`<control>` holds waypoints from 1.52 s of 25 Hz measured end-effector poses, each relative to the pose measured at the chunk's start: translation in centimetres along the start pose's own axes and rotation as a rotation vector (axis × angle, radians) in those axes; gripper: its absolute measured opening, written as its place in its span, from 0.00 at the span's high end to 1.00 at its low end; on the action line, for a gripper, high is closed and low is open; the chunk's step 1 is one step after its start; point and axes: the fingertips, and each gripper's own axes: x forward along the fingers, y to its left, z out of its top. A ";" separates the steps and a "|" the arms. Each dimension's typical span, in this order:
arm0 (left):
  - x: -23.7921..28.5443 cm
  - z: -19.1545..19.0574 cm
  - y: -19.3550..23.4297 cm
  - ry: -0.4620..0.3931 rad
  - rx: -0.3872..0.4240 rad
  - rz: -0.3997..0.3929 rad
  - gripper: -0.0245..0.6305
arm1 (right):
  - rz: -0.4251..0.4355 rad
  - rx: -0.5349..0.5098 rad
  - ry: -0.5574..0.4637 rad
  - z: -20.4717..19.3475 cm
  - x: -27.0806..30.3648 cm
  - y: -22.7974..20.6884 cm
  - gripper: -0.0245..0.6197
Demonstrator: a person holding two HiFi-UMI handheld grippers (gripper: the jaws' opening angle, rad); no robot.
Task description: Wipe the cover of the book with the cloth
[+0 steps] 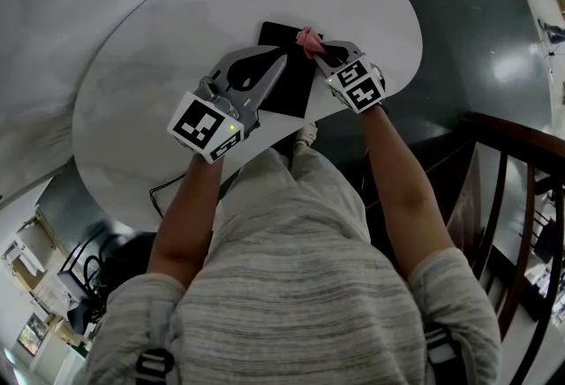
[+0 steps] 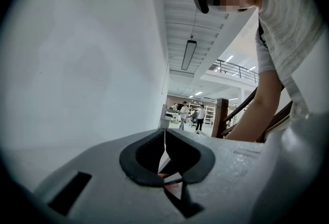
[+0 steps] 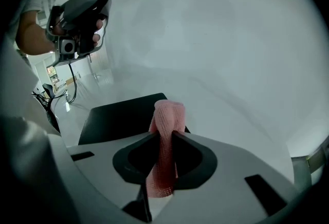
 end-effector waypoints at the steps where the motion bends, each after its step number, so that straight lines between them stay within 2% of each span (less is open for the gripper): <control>1: 0.0 0.0 0.0 -0.001 0.000 -0.001 0.94 | 0.010 0.000 0.004 -0.1 -0.1 0.4 0.88; 16: -0.5 0.3 0.1 -0.010 0.005 -0.010 0.94 | 0.180 -0.002 -0.004 -2.1 -2.9 9.7 0.88; 30: -0.6 1.3 -0.7 -0.018 0.025 -0.009 0.94 | 0.303 -0.006 0.008 -3.3 -4.6 15.3 0.88; 34: -0.9 1.7 -0.6 -0.020 0.036 -0.003 0.94 | 0.378 0.022 -0.031 -2.1 -5.5 16.8 0.88; 38: -1.1 2.3 -0.6 -0.027 0.056 0.001 0.94 | 0.367 0.052 -0.120 0.6 -7.1 16.6 0.88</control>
